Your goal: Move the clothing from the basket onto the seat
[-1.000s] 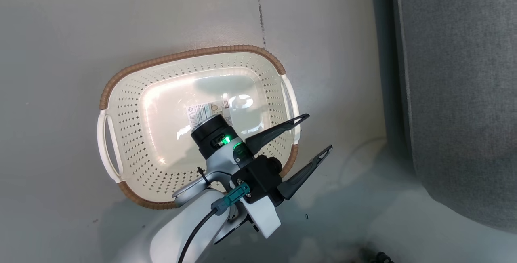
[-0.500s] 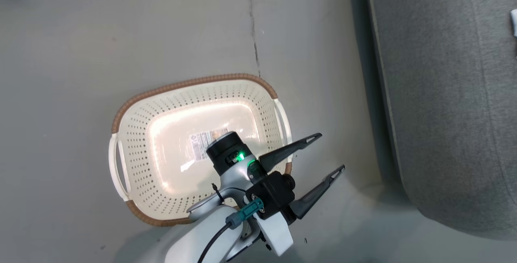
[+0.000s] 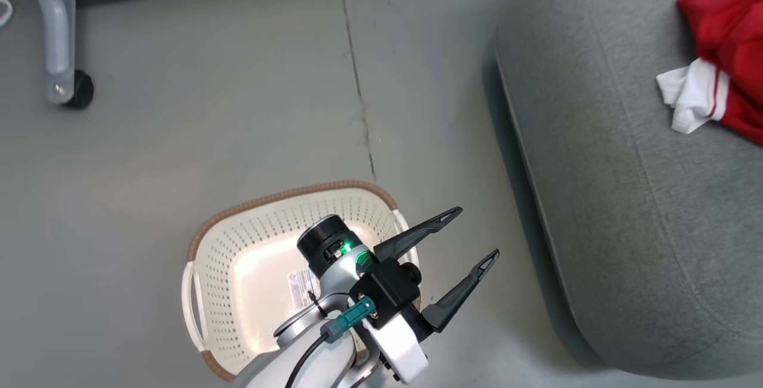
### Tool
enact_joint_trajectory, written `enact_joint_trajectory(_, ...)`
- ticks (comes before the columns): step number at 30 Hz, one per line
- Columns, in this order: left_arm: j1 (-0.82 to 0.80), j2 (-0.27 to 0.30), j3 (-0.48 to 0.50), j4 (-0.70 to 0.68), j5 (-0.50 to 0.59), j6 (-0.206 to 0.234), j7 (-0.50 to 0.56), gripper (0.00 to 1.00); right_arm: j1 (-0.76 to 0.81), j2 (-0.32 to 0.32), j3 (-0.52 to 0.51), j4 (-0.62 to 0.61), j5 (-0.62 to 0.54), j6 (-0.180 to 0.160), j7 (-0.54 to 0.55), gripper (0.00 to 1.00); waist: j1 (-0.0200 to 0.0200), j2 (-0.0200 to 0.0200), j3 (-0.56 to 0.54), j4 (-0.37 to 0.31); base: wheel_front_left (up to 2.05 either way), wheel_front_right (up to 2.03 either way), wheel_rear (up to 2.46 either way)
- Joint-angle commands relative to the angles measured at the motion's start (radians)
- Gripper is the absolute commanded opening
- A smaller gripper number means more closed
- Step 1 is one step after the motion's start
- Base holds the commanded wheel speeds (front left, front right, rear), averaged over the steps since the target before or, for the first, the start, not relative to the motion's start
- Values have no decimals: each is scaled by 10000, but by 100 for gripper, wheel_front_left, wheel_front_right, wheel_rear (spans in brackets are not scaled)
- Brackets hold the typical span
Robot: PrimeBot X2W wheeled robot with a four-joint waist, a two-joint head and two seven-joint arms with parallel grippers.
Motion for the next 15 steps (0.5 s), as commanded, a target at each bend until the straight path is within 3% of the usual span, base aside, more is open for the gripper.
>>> enact_joint_trajectory(1,230,-11,218,-41,-60,-8,-2,100,330,-95,183,-492,330,-1,-24,100,0,0,-751,-38,0,0,0)
enact_joint_trajectory(5,720,-147,703,-153,-76,-8,-2,100,1132,-144,638,-1924,1103,0,-22,100,0,0,-1404,118,0,0,0)
enact_joint_trajectory(10,1286,-251,1520,-344,3,-5,-2,100,2405,325,859,-3886,2171,-1,-22,100,0,0,-2021,411,0,0,0)
enact_joint_trajectory(15,1658,-306,2165,-515,74,-5,-2,100,3519,807,1051,-5275,2354,0,-22,100,0,0,-2436,689,0,0,0)
